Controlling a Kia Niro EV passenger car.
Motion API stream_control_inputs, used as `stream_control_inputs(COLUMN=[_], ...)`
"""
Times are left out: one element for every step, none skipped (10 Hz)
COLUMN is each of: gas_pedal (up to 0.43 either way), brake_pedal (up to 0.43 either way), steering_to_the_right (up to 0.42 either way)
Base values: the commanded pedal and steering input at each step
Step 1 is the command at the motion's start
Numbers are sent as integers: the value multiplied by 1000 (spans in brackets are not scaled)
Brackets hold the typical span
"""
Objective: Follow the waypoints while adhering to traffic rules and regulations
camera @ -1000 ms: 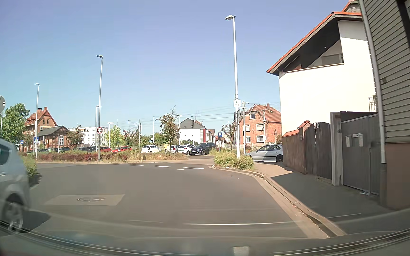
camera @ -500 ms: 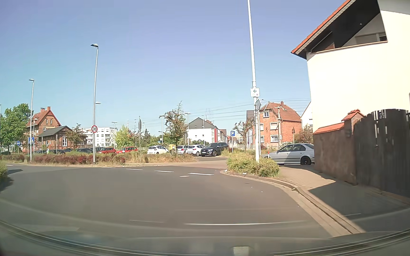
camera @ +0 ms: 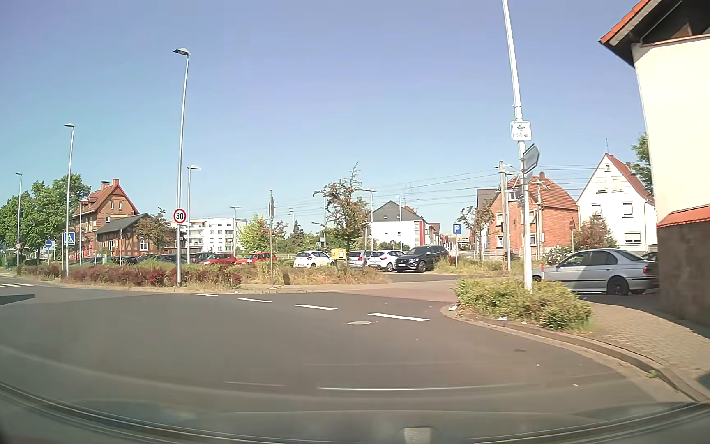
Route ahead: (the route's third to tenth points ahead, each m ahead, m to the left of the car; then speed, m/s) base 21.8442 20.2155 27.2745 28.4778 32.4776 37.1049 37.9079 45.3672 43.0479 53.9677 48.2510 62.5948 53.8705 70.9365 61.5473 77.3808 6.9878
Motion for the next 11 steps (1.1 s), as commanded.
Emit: stream_control_inputs(gas_pedal=[39,39,39,47,47,47,67,79,79,87,87], brake_pedal=[30,30,30,30,30,30,30,30,30,30,30], steering_to_the_right=[-171,-181,-193,-207,-219,-229,-235,-241,-245,-245,-245])
